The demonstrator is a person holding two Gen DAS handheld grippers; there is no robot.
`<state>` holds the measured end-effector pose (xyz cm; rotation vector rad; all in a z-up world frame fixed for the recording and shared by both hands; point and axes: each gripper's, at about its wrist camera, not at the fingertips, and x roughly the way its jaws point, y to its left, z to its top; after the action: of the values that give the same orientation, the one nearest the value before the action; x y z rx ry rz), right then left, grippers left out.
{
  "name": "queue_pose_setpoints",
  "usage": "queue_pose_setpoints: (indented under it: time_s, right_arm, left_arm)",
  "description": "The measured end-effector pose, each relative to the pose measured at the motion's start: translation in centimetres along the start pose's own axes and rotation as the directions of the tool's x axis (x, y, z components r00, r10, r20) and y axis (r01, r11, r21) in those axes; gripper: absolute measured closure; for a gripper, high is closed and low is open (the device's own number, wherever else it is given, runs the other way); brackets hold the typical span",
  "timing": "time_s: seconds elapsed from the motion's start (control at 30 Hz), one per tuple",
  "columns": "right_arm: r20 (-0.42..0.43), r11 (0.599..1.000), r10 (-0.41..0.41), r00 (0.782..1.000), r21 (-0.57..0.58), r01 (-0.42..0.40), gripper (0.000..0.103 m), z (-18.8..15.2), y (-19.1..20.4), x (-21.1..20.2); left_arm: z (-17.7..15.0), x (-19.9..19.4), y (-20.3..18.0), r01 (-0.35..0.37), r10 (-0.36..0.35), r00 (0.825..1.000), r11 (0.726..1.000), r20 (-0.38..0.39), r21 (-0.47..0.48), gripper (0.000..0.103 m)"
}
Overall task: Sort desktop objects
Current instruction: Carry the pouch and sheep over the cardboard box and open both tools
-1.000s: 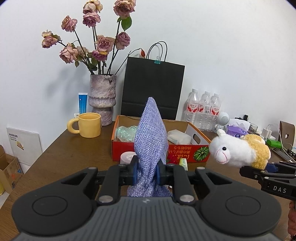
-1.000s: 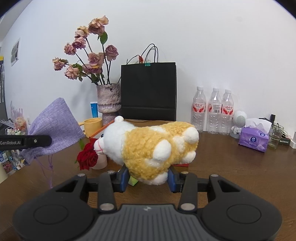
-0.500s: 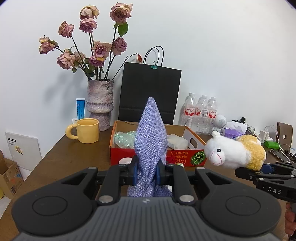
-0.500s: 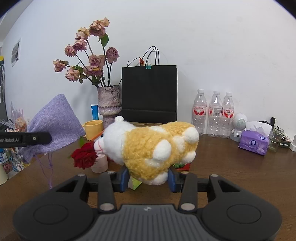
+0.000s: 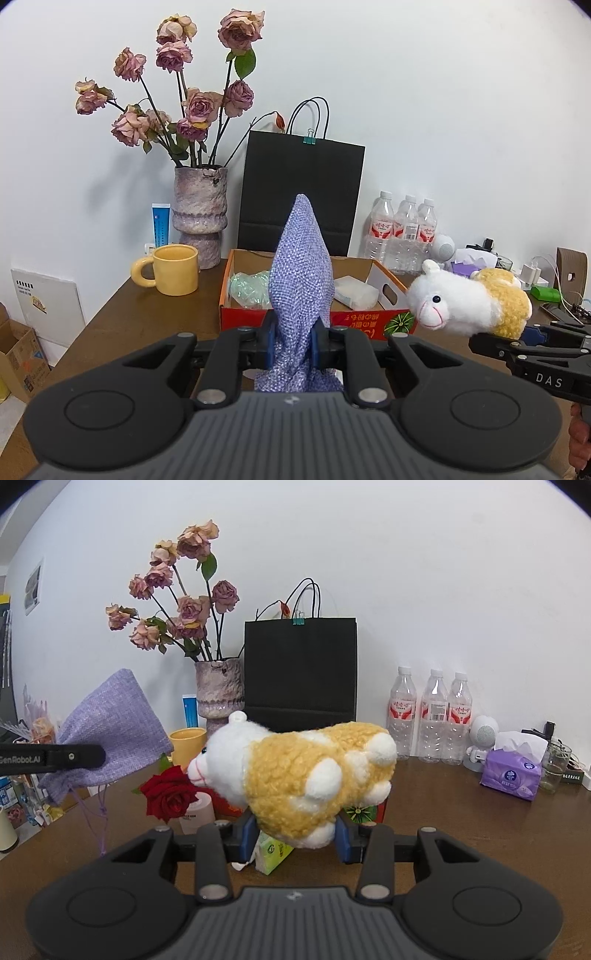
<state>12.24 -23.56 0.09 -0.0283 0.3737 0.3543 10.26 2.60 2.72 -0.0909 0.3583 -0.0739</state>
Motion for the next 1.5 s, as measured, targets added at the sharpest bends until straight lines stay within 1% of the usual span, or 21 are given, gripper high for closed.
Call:
queue_pose_setpoints:
  time_s: [0.33,0.5,0.53,0.57,0.63,0.73,0.83,1.0,1.17,1.33,1.5]
  right_arm:
    - [-0.010,1.000,0.010,1.000,-0.006,-0.010,0.063,1.3,-0.1,2.2]
    - [-0.021,1.000,0.018,1.000,-0.003,-0.018,0.063,1.2,0.0,3.3]
    - [-0.024,1.000,0.019,1.000,-0.004,-0.019,0.063,1.1,0.1,3.6]
    - [-0.027,1.000,0.020,0.999,-0.004,-0.020,0.063,1.0,0.1,3.8]
    - [-0.037,1.000,0.024,0.999,-0.003,-0.024,0.063,0.9,0.1,4.3]
    - [-0.042,1.000,0.024,0.999,-0.011,-0.025,0.063,0.5,0.2,4.5]
    - [-0.048,1.000,0.020,0.999,-0.009,-0.021,0.063,0.5,0.1,4.8]
    - [-0.047,1.000,0.020,0.999,-0.016,-0.021,0.063,0.7,0.3,5.1]
    - [-0.047,1.000,0.014,0.999,-0.021,-0.015,0.063,1.2,0.2,5.8]
    - [-0.049,0.999,-0.004,0.999,-0.039,0.002,0.063,2.7,-0.1,7.3]
    - [-0.047,0.999,-0.019,0.999,-0.049,0.017,0.063,6.0,-0.9,9.9]
  left_arm:
    - [1.1,1.4,0.5,-0.003,0.003,1.000,1.000,0.004,-0.006,0.086]
    - [0.9,1.7,0.6,0.022,-0.022,1.000,1.000,0.004,0.000,0.086]
    - [0.8,2.1,0.7,0.015,-0.015,1.000,1.000,-0.005,0.008,0.086]
    - [0.6,3.1,1.0,-0.010,0.010,0.999,1.000,-0.032,0.004,0.086]
    - [-0.3,4.6,1.3,-0.008,0.007,0.996,1.000,-0.093,-0.008,0.087]
    - [-0.6,4.0,1.2,0.007,-0.007,0.998,1.000,-0.059,0.000,0.087]
    - [-0.7,4.6,0.9,0.002,-0.001,0.997,1.000,-0.078,0.016,0.087]
    - [-0.1,4.2,0.6,0.014,-0.013,0.999,1.000,-0.049,0.025,0.087]
    - [0.1,5.3,0.8,0.016,-0.014,0.998,1.000,-0.064,0.017,0.087]
    - [3.0,7.7,0.8,0.029,-0.028,0.998,0.999,-0.050,0.020,0.087]
    - [5.9,10.2,0.8,0.042,-0.041,0.999,0.999,-0.034,0.023,0.087]
